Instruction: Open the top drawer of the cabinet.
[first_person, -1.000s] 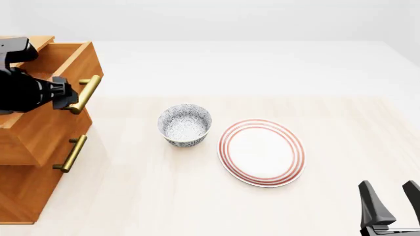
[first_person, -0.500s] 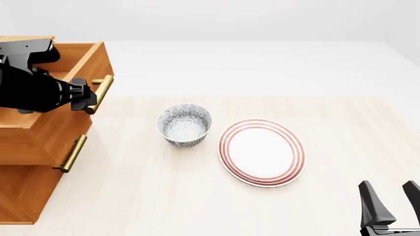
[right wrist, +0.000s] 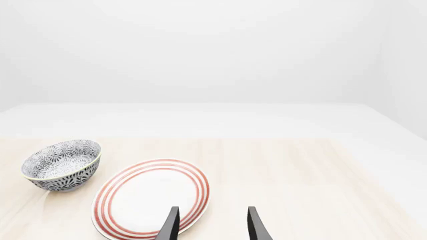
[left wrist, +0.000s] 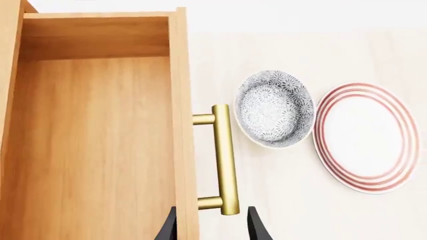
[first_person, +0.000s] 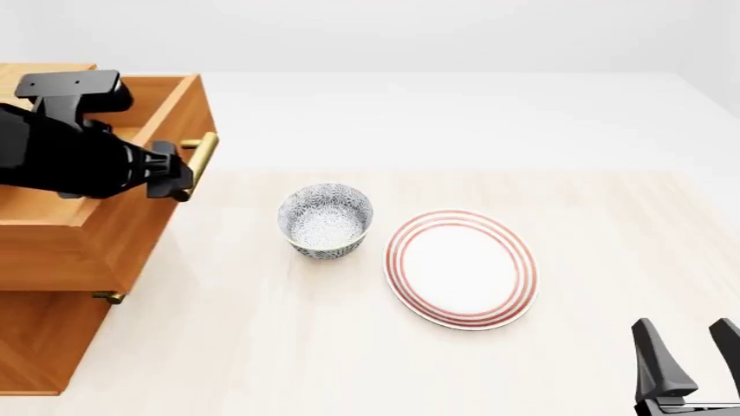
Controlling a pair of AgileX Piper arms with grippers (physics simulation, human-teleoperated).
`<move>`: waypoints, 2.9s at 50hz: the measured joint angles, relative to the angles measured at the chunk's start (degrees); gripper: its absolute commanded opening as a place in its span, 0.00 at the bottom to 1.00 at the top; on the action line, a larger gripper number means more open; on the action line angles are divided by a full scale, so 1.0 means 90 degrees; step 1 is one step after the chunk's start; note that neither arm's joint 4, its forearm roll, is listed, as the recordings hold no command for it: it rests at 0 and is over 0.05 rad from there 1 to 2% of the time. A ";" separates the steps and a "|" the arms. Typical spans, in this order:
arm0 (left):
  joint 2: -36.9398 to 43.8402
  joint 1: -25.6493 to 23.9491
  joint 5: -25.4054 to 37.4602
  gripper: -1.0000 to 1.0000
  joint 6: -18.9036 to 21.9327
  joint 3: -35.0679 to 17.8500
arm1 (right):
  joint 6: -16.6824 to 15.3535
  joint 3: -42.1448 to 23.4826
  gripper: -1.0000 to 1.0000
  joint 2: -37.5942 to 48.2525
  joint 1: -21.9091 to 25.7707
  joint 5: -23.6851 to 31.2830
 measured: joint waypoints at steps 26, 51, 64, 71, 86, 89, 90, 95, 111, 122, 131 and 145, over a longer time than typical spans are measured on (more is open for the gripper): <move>0.0089 -0.0423 -0.0004 1.00 -0.0028 -0.0058 | 0.0000 0.0000 1.00 0.0000 0.0000 0.0000; 0.0290 -0.1001 -0.0038 1.00 0.0032 -0.0209 | 0.0000 0.0000 1.00 0.0000 0.0000 0.0000; 0.0331 -0.1141 -0.0009 1.00 -0.0136 -0.0243 | 0.0000 0.0000 1.00 0.0000 0.0000 0.0000; 0.0347 -0.1173 0.0022 1.00 -0.0198 -0.0265 | 0.0000 0.0000 1.00 0.0000 0.0000 0.0000; 0.0444 -0.1028 0.0255 1.00 0.0111 -0.0567 | 0.0000 0.0000 1.00 0.0000 0.0000 0.0000; 0.0434 -0.0978 0.0316 1.00 0.0199 -0.0671 | 0.0000 0.0000 1.00 0.0000 0.0000 0.0000; 0.0429 -0.0961 0.0335 1.00 0.0226 -0.0701 | 0.0000 0.0000 1.00 0.0000 0.0000 0.0000; 0.0396 -0.0889 0.0414 1.00 0.0334 -0.0806 | 0.0000 0.0000 1.00 0.0000 0.0000 0.0000; 0.0272 -0.0786 0.0630 1.00 0.0518 -0.1031 | 0.0000 0.0000 1.00 0.0000 0.0000 0.0000; 0.0161 -0.0703 0.0777 1.00 0.0625 -0.1194 | 0.0000 0.0000 1.00 0.0000 0.0000 0.0000; -0.0002 -0.0569 0.0902 1.00 0.0782 -0.1341 | 0.0000 0.0000 1.00 0.0000 0.0000 0.0000; -0.0588 -0.0259 0.0985 1.00 0.1052 -0.1415 | 0.0000 0.0000 1.00 0.0000 0.0000 0.0000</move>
